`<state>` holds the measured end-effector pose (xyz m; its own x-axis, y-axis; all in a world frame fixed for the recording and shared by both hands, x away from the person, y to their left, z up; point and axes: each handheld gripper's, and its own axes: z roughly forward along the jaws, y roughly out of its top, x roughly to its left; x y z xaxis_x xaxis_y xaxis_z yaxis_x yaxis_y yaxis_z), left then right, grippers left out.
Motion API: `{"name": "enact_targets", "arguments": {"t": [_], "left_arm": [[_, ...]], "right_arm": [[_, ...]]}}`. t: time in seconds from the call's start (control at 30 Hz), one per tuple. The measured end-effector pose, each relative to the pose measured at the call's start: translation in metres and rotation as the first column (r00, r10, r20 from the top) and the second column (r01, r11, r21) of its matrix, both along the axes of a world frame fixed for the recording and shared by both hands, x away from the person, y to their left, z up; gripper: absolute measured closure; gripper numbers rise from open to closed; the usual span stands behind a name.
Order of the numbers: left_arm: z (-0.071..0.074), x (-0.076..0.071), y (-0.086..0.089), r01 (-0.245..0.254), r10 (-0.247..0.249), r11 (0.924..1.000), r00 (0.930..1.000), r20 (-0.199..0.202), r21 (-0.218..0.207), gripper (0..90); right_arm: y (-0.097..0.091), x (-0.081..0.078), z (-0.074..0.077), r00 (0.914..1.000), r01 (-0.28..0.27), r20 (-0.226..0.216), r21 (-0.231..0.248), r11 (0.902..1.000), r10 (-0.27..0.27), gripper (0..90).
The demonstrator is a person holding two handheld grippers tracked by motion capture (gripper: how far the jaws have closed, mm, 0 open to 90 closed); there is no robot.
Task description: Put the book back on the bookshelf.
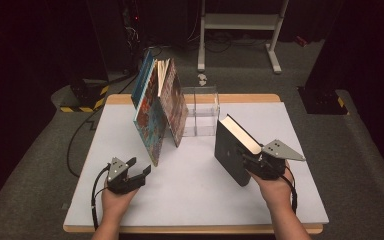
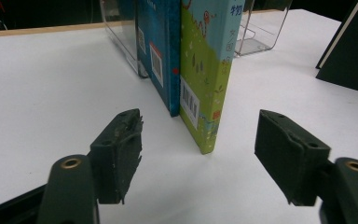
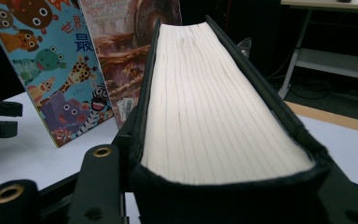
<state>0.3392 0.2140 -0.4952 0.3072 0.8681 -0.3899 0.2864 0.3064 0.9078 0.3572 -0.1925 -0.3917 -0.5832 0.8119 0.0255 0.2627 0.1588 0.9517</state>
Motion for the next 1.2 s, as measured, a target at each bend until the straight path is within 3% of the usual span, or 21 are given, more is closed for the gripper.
{"name": "enact_targets", "arguments": {"t": [0.13, 0.2, 0.5, 0.6, 0.83, 0.87, 1.0, 1.03, 1.2], "left_arm": [[0.001, 0.000, -0.002, -0.003, 0.003, 0.9999, 1.0000, 0.008, -0.014, 30.7], [0.000, -0.001, -0.001, 0.003, -0.003, 1.0000, 1.0000, 0.005, 0.003, 30.7], [-0.001, 0.000, -0.003, 0.007, -0.007, 0.9998, 1.0000, 0.001, -0.018, 31.4], [-0.001, 0.000, -0.001, 0.014, -0.014, 0.9999, 0.9999, 0.003, -0.005, 31.6], [0.001, 0.000, -0.001, 0.008, -0.008, 0.9991, 0.9999, 0.006, -0.041, 31.8], [0.001, 0.000, 0.001, 0.015, -0.015, 0.9997, 0.9999, 0.008, -0.020, 31.7], [0.002, 0.000, 0.002, 0.009, -0.009, 0.9988, 0.9999, 0.009, -0.048, 31.9], [0.002, 0.000, 0.003, 0.014, -0.014, 0.9994, 0.9999, 0.009, -0.032, 31.9], [0.003, 0.000, 0.003, 0.009, -0.008, 0.9982, 0.9999, 0.015, -0.059, 32.0]], "right_arm": [[0.001, 0.000, 0.002, 0.9999, -0.014, 0.008, -0.042, 0.9990, 0.014, 52.1], [0.002, 0.000, 0.003, 0.9998, -0.020, 0.007, -0.052, 0.9984, 0.021, 52.7], [0.001, 0.000, 0.005, 0.9998, -0.022, -0.002, -0.067, 0.9975, 0.022, 53.7], [0.002, 0.000, 0.005, 0.9998, -0.018, -0.006, -0.066, 0.9977, 0.018, 53.9], [0.007, 0.004, 0.012, 0.9997, 0.000, -0.024, -0.067, 0.9977, -0.001, 54.1], [0.008, 0.005, 0.013, 0.9997, 0.003, -0.023, -0.067, 0.9978, -0.005, 54.1], [0.011, 0.006, 0.019, 0.9995, 0.011, -0.028, -0.055, 0.9984, -0.012, 54.1], [0.012, 0.006, 0.021, 0.9995, 0.014, -0.027, -0.054, 0.9984, -0.016, 54.1], [0.017, 0.010, 0.029, 0.9994, 0.029, -0.018, -0.038, 0.9988, -0.030, 54.1]]}}
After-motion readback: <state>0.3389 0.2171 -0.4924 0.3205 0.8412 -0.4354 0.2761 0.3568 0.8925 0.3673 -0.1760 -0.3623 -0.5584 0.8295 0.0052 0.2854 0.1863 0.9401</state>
